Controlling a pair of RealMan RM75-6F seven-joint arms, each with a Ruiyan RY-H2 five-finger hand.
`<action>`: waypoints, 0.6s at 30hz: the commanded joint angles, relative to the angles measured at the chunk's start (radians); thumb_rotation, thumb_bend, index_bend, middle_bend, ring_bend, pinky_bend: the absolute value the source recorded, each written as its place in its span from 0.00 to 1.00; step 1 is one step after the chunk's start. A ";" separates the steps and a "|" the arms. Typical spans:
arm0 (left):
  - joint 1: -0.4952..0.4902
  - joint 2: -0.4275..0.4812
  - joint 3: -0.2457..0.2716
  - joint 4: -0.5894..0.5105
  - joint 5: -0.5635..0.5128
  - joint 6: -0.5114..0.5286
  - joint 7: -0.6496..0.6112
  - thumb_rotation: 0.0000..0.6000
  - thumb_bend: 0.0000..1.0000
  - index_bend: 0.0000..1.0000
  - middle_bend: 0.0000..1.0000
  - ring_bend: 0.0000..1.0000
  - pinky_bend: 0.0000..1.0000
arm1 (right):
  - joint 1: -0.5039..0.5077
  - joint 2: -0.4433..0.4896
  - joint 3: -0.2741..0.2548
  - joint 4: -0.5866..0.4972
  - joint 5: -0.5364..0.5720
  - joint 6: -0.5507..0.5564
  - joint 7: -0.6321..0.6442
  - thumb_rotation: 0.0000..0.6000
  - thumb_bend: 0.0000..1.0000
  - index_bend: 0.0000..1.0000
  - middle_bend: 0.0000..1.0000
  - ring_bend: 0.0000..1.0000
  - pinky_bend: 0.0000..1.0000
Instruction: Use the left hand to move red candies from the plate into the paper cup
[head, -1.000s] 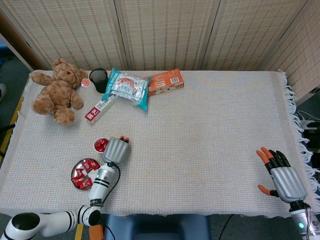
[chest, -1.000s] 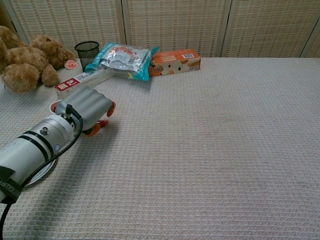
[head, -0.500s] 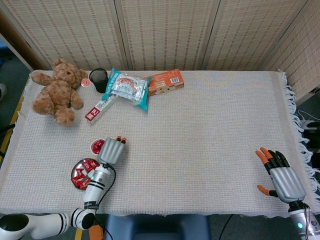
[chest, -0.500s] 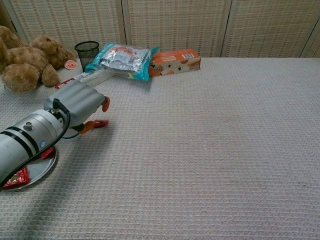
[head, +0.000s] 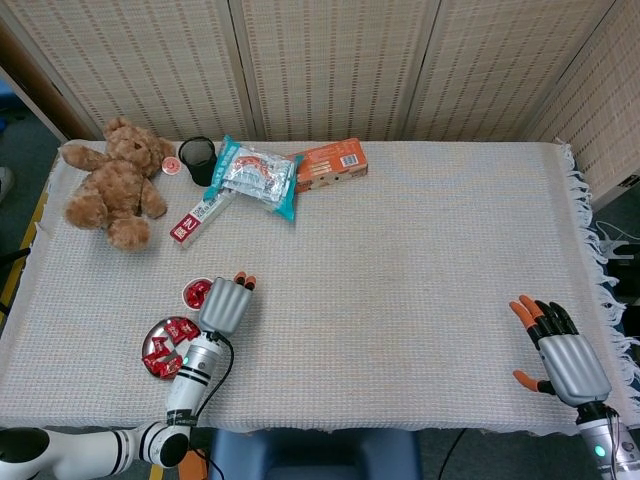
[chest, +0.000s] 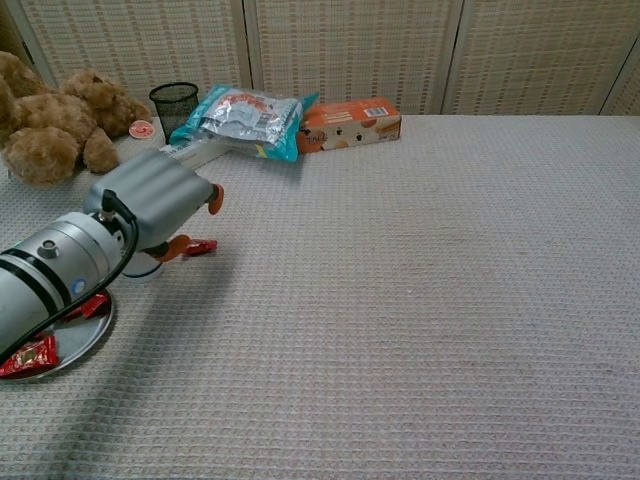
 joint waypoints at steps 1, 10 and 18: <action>-0.007 -0.037 0.004 0.022 -0.013 0.017 0.079 1.00 0.40 0.31 0.39 1.00 1.00 | 0.000 0.003 -0.002 0.000 -0.005 0.002 0.008 1.00 0.09 0.00 0.00 0.00 0.00; -0.067 -0.163 -0.040 0.157 -0.093 0.042 0.324 1.00 0.40 0.29 0.32 1.00 1.00 | 0.000 0.022 -0.012 0.003 -0.032 0.005 0.054 1.00 0.09 0.00 0.00 0.00 0.00; -0.080 -0.226 -0.069 0.185 -0.197 0.043 0.457 1.00 0.40 0.28 0.31 1.00 1.00 | 0.004 0.026 -0.015 0.006 -0.035 -0.003 0.069 1.00 0.09 0.00 0.00 0.00 0.00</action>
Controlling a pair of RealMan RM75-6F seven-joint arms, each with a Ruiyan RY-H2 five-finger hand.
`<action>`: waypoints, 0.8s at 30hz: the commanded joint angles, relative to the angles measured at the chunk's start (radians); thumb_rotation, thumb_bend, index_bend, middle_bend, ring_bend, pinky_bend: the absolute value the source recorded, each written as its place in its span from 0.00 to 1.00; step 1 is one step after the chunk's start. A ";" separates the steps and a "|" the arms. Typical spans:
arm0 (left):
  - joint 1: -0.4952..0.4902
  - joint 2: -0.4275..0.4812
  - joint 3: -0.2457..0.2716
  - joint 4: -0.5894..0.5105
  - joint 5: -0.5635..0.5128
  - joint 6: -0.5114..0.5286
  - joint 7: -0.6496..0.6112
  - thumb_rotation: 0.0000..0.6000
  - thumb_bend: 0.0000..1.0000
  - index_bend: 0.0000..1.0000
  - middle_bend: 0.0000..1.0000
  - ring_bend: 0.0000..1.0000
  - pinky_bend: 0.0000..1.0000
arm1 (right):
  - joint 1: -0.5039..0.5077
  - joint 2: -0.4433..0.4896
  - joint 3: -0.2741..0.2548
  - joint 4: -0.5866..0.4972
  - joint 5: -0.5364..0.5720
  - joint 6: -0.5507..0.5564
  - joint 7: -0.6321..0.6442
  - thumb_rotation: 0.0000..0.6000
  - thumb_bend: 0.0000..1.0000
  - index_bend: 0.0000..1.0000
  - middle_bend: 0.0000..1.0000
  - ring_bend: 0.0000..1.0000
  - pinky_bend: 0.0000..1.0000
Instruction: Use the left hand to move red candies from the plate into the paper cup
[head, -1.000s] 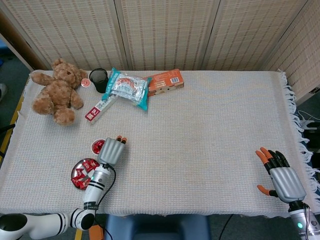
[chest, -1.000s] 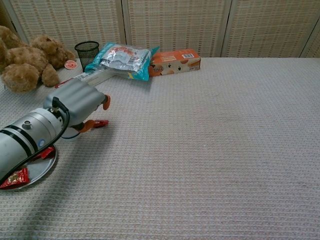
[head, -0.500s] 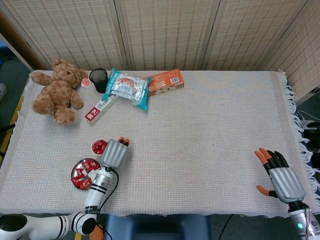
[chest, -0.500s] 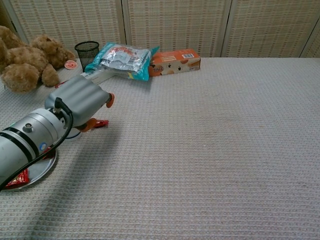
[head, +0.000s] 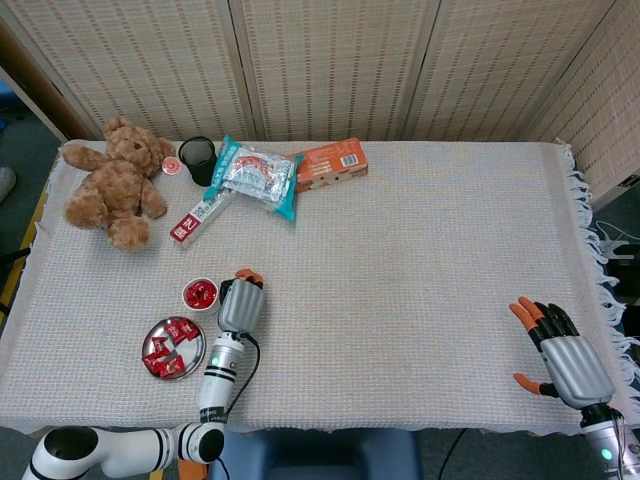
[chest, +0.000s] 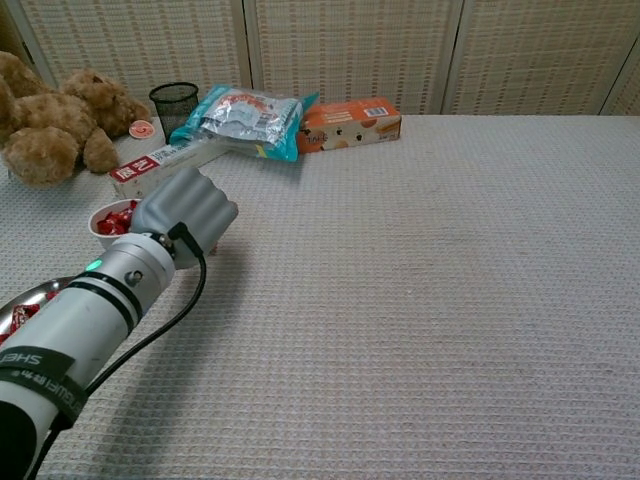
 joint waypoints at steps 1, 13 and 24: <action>-0.011 -0.025 -0.015 0.007 -0.032 0.003 0.031 1.00 0.40 0.28 0.31 1.00 1.00 | 0.001 0.001 -0.001 0.000 0.001 -0.002 0.001 1.00 0.09 0.00 0.00 0.00 0.00; -0.034 -0.054 -0.023 0.061 -0.060 -0.015 0.026 1.00 0.40 0.29 0.35 1.00 1.00 | -0.004 0.007 -0.005 0.001 -0.009 0.008 0.014 1.00 0.09 0.00 0.00 0.00 0.00; -0.044 -0.077 -0.013 0.125 -0.048 -0.053 -0.034 1.00 0.40 0.31 0.42 1.00 1.00 | -0.007 0.010 -0.003 0.002 -0.009 0.015 0.020 1.00 0.09 0.00 0.00 0.00 0.00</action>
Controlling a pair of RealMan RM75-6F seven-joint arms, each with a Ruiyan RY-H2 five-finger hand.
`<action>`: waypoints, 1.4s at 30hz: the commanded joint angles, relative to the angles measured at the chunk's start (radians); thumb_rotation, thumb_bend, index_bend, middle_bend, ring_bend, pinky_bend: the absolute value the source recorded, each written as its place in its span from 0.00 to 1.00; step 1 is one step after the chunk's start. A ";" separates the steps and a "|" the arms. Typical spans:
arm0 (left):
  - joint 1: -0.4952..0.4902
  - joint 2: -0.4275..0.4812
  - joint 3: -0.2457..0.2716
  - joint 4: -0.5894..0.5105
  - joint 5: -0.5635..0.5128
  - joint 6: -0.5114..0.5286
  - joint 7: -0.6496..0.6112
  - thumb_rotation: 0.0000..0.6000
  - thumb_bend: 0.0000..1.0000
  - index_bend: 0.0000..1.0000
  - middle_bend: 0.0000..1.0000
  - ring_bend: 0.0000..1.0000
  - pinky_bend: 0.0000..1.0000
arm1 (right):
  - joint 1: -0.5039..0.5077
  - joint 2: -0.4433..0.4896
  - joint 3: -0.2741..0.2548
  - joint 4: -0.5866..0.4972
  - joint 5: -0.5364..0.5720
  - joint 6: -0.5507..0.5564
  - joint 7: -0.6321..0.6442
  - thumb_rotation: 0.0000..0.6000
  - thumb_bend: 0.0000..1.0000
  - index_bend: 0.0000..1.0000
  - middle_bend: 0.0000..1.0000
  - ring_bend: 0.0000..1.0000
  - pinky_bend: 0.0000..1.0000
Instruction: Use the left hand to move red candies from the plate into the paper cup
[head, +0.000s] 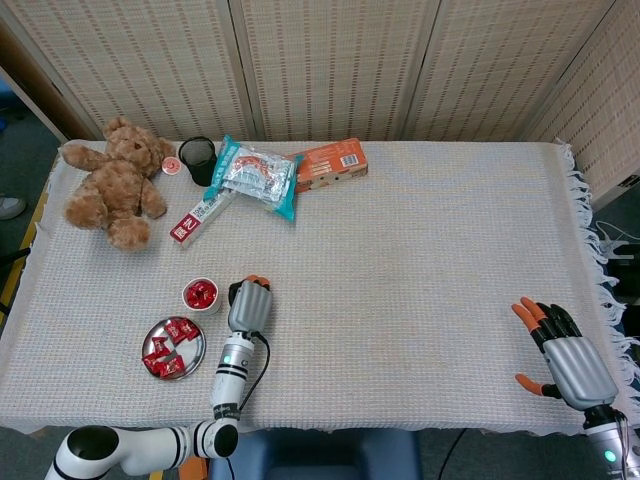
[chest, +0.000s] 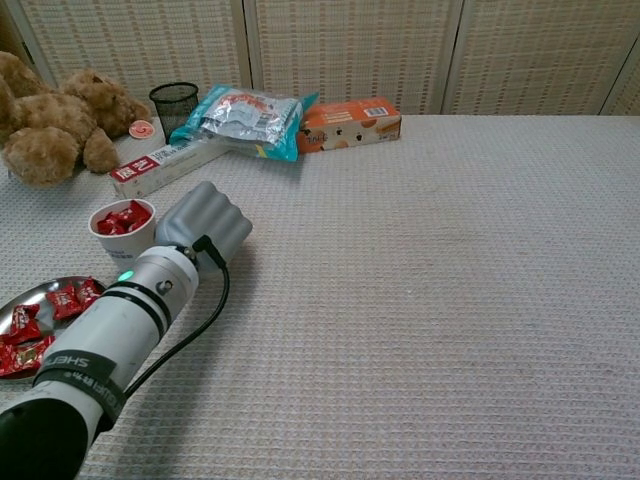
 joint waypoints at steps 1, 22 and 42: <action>-0.001 -0.002 0.002 0.011 0.005 -0.004 -0.012 1.00 0.40 0.31 0.42 1.00 1.00 | -0.001 0.001 0.000 0.000 -0.001 0.001 0.002 1.00 0.09 0.00 0.00 0.00 0.00; -0.005 0.007 0.016 0.092 0.063 -0.072 -0.153 1.00 0.40 0.40 0.49 1.00 1.00 | 0.003 -0.003 0.004 -0.001 0.014 -0.011 -0.011 1.00 0.09 0.00 0.00 0.00 0.00; 0.012 0.017 0.010 0.101 0.057 -0.070 -0.138 1.00 0.43 0.48 0.56 1.00 1.00 | 0.000 -0.005 0.006 -0.002 0.016 -0.006 -0.019 1.00 0.09 0.00 0.00 0.00 0.00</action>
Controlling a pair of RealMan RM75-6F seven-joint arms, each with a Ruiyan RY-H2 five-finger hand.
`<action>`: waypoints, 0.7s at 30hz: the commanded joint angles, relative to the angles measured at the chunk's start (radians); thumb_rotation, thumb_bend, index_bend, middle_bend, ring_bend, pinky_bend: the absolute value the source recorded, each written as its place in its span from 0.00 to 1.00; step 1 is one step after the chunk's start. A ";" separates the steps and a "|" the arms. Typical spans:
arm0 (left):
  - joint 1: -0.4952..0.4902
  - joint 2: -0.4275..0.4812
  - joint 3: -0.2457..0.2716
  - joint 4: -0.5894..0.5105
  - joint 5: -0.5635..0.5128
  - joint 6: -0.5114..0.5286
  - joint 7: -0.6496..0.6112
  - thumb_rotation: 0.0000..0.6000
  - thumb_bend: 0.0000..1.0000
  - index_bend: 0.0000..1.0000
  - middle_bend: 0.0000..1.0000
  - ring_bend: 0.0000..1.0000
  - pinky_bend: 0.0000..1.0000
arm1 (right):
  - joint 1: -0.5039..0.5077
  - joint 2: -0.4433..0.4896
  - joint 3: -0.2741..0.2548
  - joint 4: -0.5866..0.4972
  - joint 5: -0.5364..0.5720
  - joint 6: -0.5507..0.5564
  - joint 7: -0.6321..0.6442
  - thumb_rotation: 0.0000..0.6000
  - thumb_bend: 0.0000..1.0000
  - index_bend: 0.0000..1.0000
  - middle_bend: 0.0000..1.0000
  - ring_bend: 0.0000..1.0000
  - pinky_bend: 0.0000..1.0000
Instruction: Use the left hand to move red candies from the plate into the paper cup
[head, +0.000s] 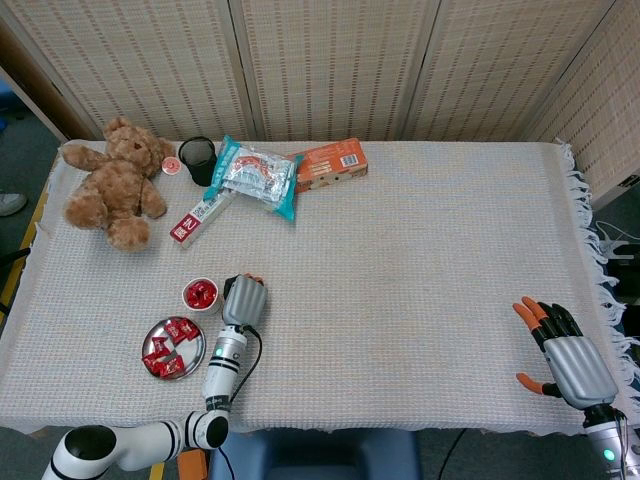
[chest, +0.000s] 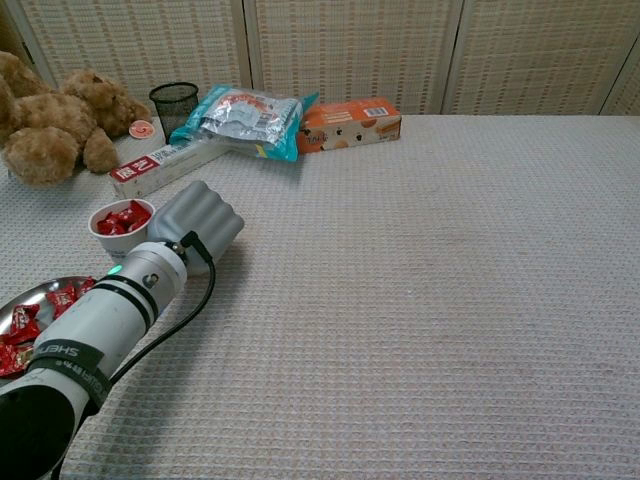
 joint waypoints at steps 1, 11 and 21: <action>0.004 0.005 0.001 -0.002 0.001 0.002 0.000 1.00 0.44 0.50 0.58 1.00 1.00 | 0.000 -0.001 0.000 0.001 0.000 -0.001 0.000 1.00 0.09 0.00 0.00 0.00 0.00; 0.018 0.032 0.010 -0.062 0.023 0.033 0.003 1.00 0.46 0.53 0.61 1.00 1.00 | -0.001 -0.003 -0.001 -0.001 -0.003 0.001 -0.005 1.00 0.09 0.00 0.00 0.00 0.00; 0.040 0.120 0.022 -0.273 0.071 0.106 0.010 1.00 0.46 0.53 0.60 1.00 1.00 | 0.000 -0.004 -0.003 -0.001 -0.006 -0.002 -0.010 1.00 0.09 0.00 0.00 0.00 0.00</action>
